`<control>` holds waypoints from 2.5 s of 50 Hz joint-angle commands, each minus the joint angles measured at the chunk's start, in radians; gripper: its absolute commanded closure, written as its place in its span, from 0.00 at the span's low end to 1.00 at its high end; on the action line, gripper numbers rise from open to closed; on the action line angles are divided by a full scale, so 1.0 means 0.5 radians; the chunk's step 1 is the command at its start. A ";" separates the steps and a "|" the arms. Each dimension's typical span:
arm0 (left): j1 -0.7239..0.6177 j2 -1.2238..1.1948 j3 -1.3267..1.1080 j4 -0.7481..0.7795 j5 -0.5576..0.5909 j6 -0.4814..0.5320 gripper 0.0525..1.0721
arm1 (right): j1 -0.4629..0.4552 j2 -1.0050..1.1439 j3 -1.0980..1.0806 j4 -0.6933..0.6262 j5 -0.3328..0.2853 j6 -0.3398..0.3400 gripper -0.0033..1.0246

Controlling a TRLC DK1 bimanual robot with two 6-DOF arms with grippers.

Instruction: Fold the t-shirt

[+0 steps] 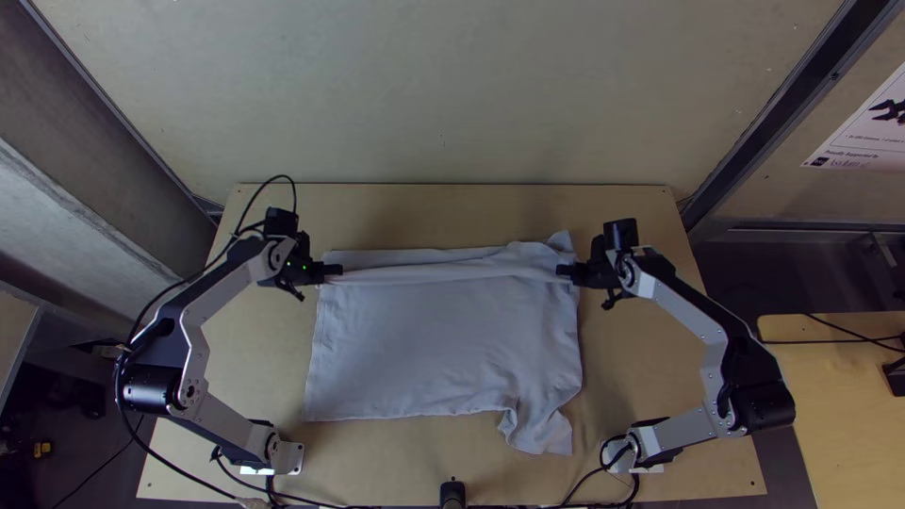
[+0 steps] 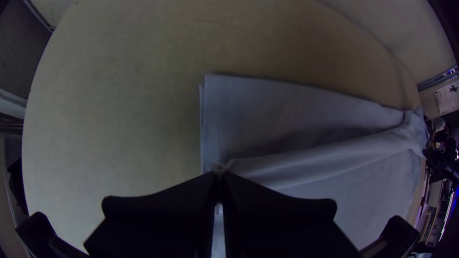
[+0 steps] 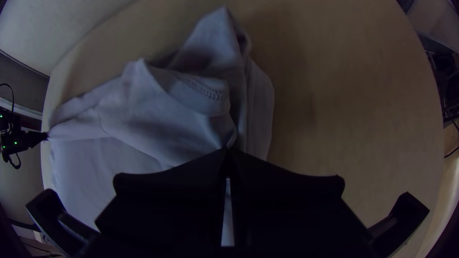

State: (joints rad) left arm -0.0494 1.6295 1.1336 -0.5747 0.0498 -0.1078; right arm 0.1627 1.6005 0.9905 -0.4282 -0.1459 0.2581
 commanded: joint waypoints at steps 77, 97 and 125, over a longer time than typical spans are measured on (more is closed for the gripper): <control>-0.260 -1.225 -0.617 -1.342 -0.026 0.384 0.04 | 0.046 -1.268 0.004 -1.494 0.123 0.094 0.04; -0.460 -1.114 -0.773 -1.415 -0.072 0.301 0.04 | 0.153 -1.241 0.019 -1.665 0.099 0.125 0.04; -0.677 -0.599 -0.788 -1.507 -0.143 0.200 0.05 | 0.172 -1.118 0.029 -1.653 0.089 0.104 0.04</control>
State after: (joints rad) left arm -0.3744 1.2701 0.7589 -1.2938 -0.0116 0.0154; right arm 0.2420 1.0183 1.0069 -1.2465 -0.0948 0.3031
